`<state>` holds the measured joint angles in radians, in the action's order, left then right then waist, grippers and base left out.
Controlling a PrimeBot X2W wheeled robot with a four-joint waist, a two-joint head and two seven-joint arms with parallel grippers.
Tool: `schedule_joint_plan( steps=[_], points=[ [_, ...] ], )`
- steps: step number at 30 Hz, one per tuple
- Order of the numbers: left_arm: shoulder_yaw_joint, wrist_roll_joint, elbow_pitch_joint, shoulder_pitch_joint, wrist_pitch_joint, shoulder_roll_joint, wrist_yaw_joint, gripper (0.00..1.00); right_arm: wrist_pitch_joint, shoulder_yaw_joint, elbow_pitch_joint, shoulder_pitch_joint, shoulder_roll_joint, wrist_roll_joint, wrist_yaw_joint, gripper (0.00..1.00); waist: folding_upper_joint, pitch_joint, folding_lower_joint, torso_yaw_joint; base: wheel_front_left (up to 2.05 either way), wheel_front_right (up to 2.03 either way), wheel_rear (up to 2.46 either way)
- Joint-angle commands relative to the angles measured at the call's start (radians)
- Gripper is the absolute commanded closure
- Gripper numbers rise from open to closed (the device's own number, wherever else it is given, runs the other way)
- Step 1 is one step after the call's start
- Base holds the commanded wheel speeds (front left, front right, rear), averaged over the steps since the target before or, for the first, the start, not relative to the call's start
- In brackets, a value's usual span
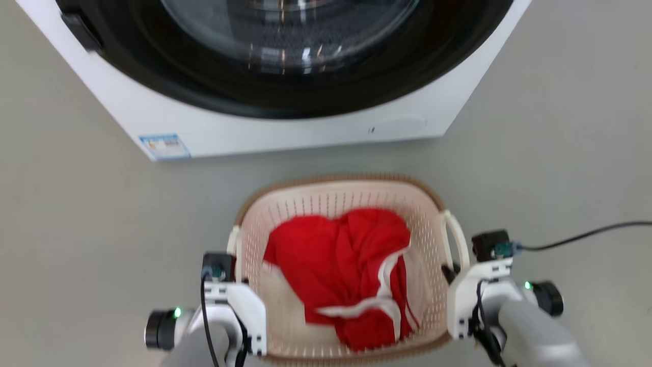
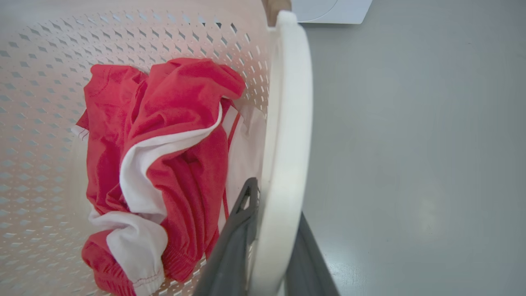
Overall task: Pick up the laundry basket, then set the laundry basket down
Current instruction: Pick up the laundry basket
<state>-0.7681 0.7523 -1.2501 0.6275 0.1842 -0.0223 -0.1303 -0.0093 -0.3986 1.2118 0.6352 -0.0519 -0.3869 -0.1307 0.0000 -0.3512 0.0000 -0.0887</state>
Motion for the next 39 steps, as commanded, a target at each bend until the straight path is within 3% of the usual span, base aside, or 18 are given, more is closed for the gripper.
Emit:
schedule_joint_plan(
  steps=[1,15,39],
  points=[
    [0.001,0.002,0.008,-0.024,0.002,-0.028,0.005,1.00,0.005,-0.036,-0.015,-0.031,0.002,-0.008,0.000,1.00,0.0000,0.073,0.0000,-0.016,0.00,0.00,0.00],
    [-0.081,0.069,0.068,-0.193,-0.036,-0.028,-0.013,1.00,0.087,-0.155,-0.055,-0.165,0.002,-0.063,0.000,1.00,0.0000,0.252,0.0000,-0.009,0.00,0.00,0.00],
    [-0.162,0.160,0.087,-0.235,-0.047,-0.028,-0.030,1.00,0.107,-0.165,-0.056,-0.202,0.002,-0.063,0.000,1.00,0.0000,0.302,0.0000,0.006,0.00,0.00,0.00]
  ],
)
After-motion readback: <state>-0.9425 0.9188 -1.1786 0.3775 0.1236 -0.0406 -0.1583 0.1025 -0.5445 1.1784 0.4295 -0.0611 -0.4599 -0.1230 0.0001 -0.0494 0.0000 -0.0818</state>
